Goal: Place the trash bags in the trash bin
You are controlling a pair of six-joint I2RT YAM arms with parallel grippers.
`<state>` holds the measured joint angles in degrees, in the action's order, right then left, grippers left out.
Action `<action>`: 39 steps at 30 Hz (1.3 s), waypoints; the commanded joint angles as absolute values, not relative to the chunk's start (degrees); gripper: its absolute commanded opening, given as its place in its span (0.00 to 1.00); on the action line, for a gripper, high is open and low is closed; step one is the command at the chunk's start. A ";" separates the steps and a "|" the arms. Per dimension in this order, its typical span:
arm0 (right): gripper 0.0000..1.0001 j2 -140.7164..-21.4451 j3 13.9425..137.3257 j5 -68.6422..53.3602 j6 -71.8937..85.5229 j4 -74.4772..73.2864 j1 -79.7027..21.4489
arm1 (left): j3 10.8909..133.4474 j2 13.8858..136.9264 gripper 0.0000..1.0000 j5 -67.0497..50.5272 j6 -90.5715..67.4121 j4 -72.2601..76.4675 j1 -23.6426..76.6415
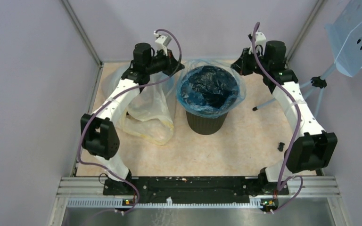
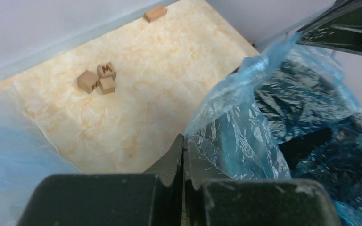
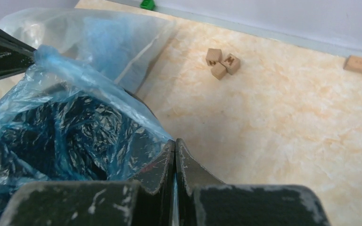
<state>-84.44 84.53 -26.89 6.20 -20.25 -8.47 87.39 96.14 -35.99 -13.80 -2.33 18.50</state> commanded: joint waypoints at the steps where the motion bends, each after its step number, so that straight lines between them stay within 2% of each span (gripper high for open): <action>1: 0.00 -86.98 89.01 -25.89 8.63 -21.18 -6.96 | 92.62 100.73 0.00 -34.99 -14.17 -6.48 18.54; 11: 0.00 -92.41 88.68 -28.57 9.16 -22.19 -6.61 | 94.06 106.86 0.00 -38.59 -16.33 -7.91 18.32; 16: 0.00 -91.63 82.68 -30.22 14.13 -17.67 -6.59 | 88.69 106.23 0.00 -40.68 -19.62 -3.27 18.37; 22: 0.00 -91.30 77.61 -27.73 19.35 -13.78 -6.59 | 81.92 105.23 0.00 -40.90 -24.02 2.94 18.36; 27: 0.00 -90.97 80.56 -21.36 19.38 -17.30 -5.37 | 79.20 103.91 0.00 -40.28 -24.63 4.04 18.28; 28: 0.05 -90.85 81.70 -21.28 19.73 -18.42 -4.57 | 78.90 103.29 0.00 -40.21 -24.53 4.00 18.28; 31: 0.29 -89.23 84.87 -19.55 20.16 -22.43 -2.73 | 78.49 102.04 0.00 -40.15 -24.90 3.99 17.95; 33: 0.39 -86.67 84.91 -16.86 20.15 -24.63 -2.57 | 78.64 101.25 0.00 -39.98 -25.19 3.69 17.72; 36: 0.48 -81.27 81.85 -13.12 21.16 -25.56 -2.28 | 78.53 99.84 0.00 -38.66 -25.65 2.63 17.29; 39: 0.51 -75.88 77.74 -12.59 21.37 -26.37 -1.08 | 77.67 98.10 0.00 -37.39 -26.39 1.35 16.52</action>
